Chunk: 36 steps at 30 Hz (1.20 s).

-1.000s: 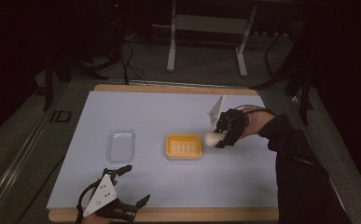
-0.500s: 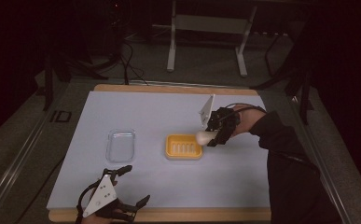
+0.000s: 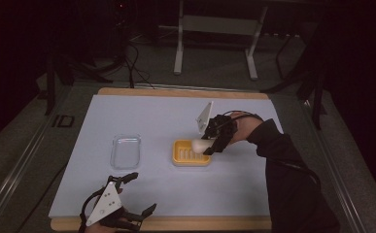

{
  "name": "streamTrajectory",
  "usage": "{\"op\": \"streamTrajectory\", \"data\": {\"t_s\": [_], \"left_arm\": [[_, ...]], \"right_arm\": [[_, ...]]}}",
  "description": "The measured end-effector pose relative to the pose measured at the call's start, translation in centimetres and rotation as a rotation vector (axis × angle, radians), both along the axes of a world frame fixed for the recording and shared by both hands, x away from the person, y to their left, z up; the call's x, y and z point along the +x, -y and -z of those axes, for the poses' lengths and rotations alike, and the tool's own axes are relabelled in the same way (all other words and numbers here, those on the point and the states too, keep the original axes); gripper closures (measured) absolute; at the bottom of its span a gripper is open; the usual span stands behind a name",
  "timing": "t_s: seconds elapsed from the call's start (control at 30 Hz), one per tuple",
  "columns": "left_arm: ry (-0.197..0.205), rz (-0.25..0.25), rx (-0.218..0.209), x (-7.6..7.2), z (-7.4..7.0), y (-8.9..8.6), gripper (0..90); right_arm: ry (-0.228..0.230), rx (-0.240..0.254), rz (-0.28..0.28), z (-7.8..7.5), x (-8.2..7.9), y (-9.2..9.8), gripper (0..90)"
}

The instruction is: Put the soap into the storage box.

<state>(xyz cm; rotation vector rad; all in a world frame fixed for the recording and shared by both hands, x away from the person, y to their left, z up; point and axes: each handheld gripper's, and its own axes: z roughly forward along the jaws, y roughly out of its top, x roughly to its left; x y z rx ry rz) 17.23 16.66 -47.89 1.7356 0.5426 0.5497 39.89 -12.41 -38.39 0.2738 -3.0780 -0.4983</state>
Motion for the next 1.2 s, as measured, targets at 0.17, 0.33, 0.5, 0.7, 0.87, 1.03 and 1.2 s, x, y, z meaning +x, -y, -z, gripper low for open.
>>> {"op": "streamTrajectory", "data": {"t_s": [0.17,0.33,0.5,0.7,0.87,1.03,1.2], "left_arm": [[0.001,0.000,0.003,0.0,0.0,0.0,0.7],[0.001,0.002,0.002,0.0,0.0,0.0,0.7],[0.001,0.007,0.002,0.0,0.0,0.0,0.7],[-0.001,0.007,-0.001,0.0,0.0,0.0,0.7],[0.000,0.006,-0.002,0.0,0.0,0.0,0.7],[0.000,0.006,0.000,0.0,0.0,0.0,0.7],[-0.002,0.009,0.000,0.0,0.0,0.0,0.7]], "right_arm": [[0.022,-0.011,0.004,1.1,0.3,-0.8,49.7],[0.029,-0.008,0.017,1.8,0.7,-1.2,49.7],[0.052,0.054,0.031,2.0,1.1,-1.7,49.6],[0.047,0.092,0.020,2.3,1.4,-2.4,49.7],[0.032,0.123,0.034,3.0,1.9,-2.3,49.7],[0.018,0.151,0.037,4.1,2.3,-2.4,49.7],[0.005,0.142,0.053,5.5,2.6,-2.7,49.7]]}}
